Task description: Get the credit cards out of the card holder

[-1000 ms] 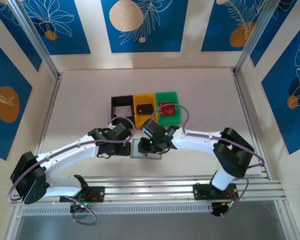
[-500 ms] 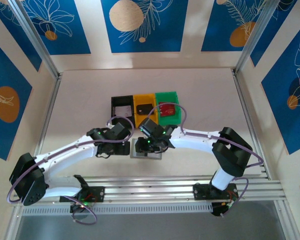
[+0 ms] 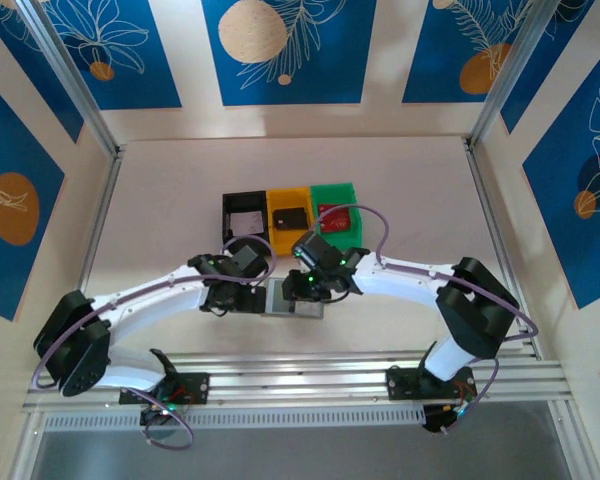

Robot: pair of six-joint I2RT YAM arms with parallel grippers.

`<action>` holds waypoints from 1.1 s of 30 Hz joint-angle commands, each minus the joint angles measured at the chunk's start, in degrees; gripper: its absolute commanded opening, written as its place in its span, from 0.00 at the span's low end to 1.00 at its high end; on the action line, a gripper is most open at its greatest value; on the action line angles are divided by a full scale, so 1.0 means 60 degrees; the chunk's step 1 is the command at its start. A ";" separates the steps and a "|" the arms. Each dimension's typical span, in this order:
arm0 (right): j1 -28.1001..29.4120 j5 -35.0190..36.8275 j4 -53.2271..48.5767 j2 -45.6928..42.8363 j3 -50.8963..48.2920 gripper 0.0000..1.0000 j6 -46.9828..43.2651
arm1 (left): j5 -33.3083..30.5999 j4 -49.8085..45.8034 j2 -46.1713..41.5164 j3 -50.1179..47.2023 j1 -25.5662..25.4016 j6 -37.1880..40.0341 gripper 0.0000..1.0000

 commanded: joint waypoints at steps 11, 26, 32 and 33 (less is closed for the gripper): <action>-0.0521 -0.0866 0.0678 0.0053 -0.0524 0.27 0.0018 | 0.0853 0.0547 0.1045 0.0314 0.0080 -0.0180 1.00; -0.0653 -0.0977 0.0945 0.0798 -0.0300 0.27 0.0037 | 0.1116 0.1137 0.1823 0.0018 0.0085 -0.0347 1.00; -0.0668 -0.0976 0.1077 0.1070 -0.0218 0.27 -0.0016 | 0.1202 0.1395 0.1925 -0.0323 0.0078 -0.0420 1.00; -0.0676 -0.0989 0.1130 0.1089 -0.0230 0.27 -0.0027 | 0.1231 0.1444 0.1941 -0.0396 0.0078 -0.0429 1.00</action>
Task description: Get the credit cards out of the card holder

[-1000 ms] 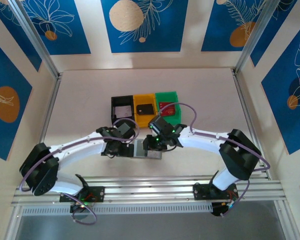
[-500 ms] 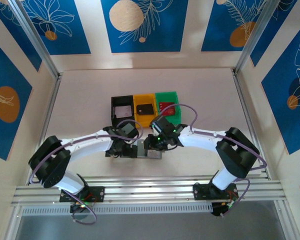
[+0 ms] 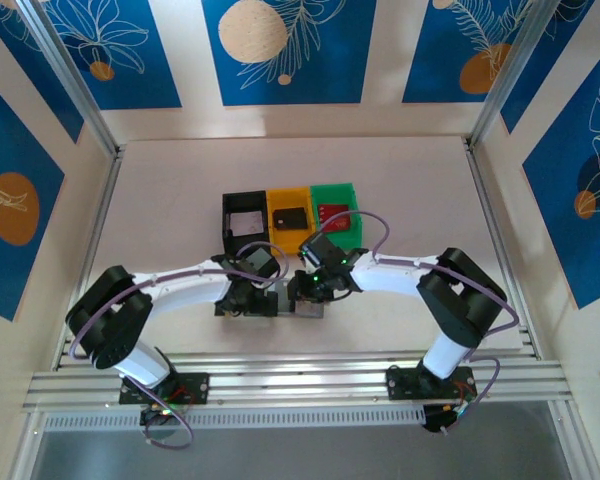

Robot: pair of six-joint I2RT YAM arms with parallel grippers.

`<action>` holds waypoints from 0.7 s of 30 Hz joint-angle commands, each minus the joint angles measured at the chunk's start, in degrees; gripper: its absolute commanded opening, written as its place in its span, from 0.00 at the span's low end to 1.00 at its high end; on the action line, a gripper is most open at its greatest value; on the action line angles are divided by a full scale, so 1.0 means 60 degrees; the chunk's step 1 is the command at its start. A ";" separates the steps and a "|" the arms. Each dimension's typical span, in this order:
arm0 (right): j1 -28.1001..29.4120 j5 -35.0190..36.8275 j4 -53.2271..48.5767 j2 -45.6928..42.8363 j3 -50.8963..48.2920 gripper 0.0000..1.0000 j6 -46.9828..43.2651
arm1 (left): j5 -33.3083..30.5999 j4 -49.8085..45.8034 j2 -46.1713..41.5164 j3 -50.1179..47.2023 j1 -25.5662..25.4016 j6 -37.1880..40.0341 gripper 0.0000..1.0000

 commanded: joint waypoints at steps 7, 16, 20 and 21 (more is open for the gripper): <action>-0.0085 -0.0042 0.0216 0.0115 0.0140 0.27 -0.0163 | 0.0276 0.0417 0.0230 -0.0757 0.0067 -0.0248 1.00; -0.0136 -0.0200 0.0520 0.0311 0.0026 0.26 -0.0069 | 0.0397 0.0677 0.0354 -0.0938 0.0040 -0.0331 1.00; -0.0107 -0.0204 0.0664 0.0317 -0.0074 0.26 -0.0021 | 0.0426 0.0749 0.0340 -0.0981 0.0039 -0.0358 1.00; -0.0107 -0.0231 0.0698 0.0304 -0.0103 0.26 -0.0016 | 0.0426 0.0749 0.0351 -0.0974 0.0044 -0.0347 1.00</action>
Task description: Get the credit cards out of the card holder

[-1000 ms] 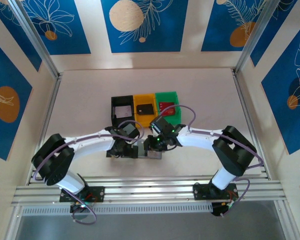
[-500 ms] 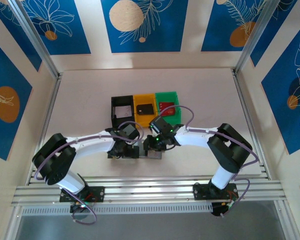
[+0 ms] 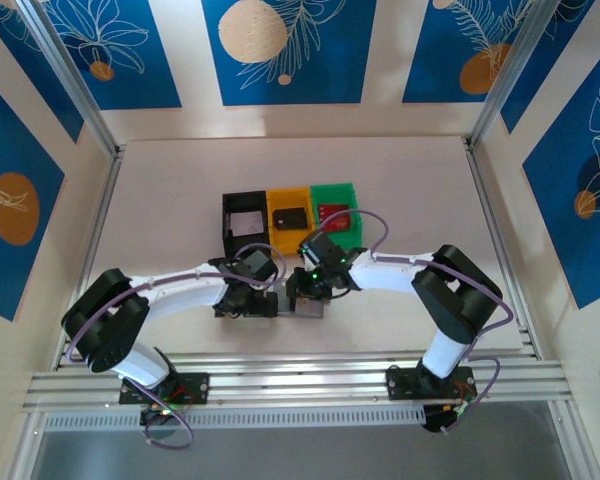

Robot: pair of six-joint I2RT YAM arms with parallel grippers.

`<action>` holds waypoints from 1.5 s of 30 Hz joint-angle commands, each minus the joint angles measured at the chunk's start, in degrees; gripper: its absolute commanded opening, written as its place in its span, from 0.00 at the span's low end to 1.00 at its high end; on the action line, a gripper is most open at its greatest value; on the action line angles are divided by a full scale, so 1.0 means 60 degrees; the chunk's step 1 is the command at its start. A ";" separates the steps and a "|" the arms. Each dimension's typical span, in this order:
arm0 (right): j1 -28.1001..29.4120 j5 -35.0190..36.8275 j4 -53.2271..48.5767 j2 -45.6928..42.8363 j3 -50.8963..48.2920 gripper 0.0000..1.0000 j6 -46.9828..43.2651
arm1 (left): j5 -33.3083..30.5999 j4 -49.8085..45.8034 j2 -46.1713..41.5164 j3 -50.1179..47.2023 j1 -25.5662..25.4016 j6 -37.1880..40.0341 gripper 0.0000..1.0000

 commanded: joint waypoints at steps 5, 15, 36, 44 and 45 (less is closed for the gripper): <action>0.0006 -0.0249 0.0281 -0.0010 -0.0235 0.25 -0.0010 | 0.0452 0.0305 0.0555 -0.0613 0.0036 -0.0292 1.00; -0.0009 0.0087 0.0003 -0.0004 -0.0272 0.25 0.0023 | 0.0437 0.0291 0.0553 -0.0603 0.0037 -0.0292 1.00; 0.0182 -0.0515 0.1104 -0.0001 -0.0726 0.12 0.0132 | 0.0468 0.0364 0.0609 -0.0626 0.0033 -0.0321 1.00; 0.0171 -0.0504 0.1108 -0.0121 -0.0803 0.08 0.0132 | 0.0467 0.0363 0.0617 -0.0628 0.0020 -0.0309 1.00; 0.0168 -0.0501 0.1108 -0.0135 -0.0812 0.08 0.0118 | 0.0467 0.0370 0.0626 -0.0628 0.0012 -0.0308 1.00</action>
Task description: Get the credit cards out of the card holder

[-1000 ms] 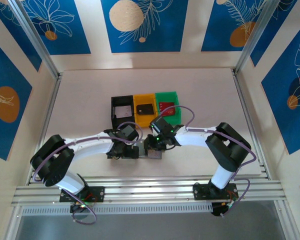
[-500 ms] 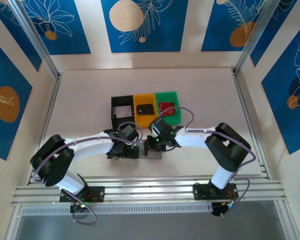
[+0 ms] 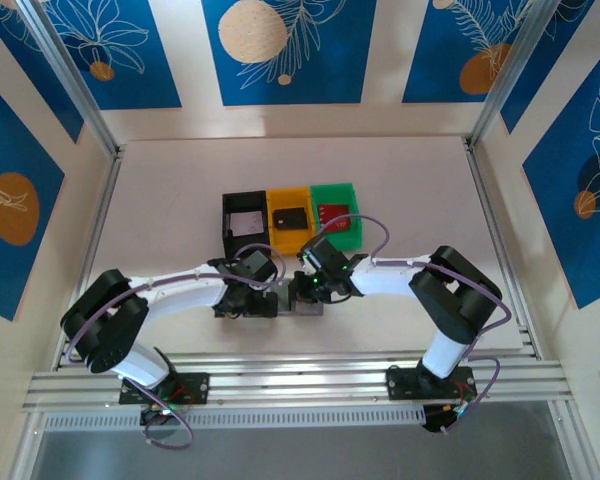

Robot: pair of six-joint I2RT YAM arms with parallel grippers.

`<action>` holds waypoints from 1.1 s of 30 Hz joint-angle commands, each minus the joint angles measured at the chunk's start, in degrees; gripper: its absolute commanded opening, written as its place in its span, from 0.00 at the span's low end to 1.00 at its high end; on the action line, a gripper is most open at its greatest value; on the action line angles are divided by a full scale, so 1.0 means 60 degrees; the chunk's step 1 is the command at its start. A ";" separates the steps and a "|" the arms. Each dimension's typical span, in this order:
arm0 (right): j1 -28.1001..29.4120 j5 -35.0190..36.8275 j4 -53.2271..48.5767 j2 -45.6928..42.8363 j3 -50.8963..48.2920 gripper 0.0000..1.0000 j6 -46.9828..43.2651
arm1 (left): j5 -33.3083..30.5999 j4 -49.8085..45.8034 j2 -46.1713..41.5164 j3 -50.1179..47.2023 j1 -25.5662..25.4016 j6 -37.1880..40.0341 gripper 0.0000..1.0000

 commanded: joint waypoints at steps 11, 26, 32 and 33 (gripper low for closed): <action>-0.0077 -0.0373 0.0003 -0.0413 -0.0345 0.11 -0.0037 | 0.0470 0.0298 0.0693 -0.0537 0.0017 -0.0312 1.00; 0.0010 -0.0786 0.0985 -0.0766 -0.0838 0.17 -0.0060 | 0.0540 0.0326 0.0775 -0.0444 0.0020 -0.0314 1.00; 0.0039 -0.0846 0.1142 -0.0867 -0.0942 0.17 -0.0064 | 0.0558 0.0341 0.0798 -0.0449 0.0017 -0.0329 1.00; 0.0039 -0.0846 0.1173 -0.0869 -0.0948 0.17 -0.0065 | 0.0558 0.0331 0.0796 -0.0441 0.0020 -0.0329 1.00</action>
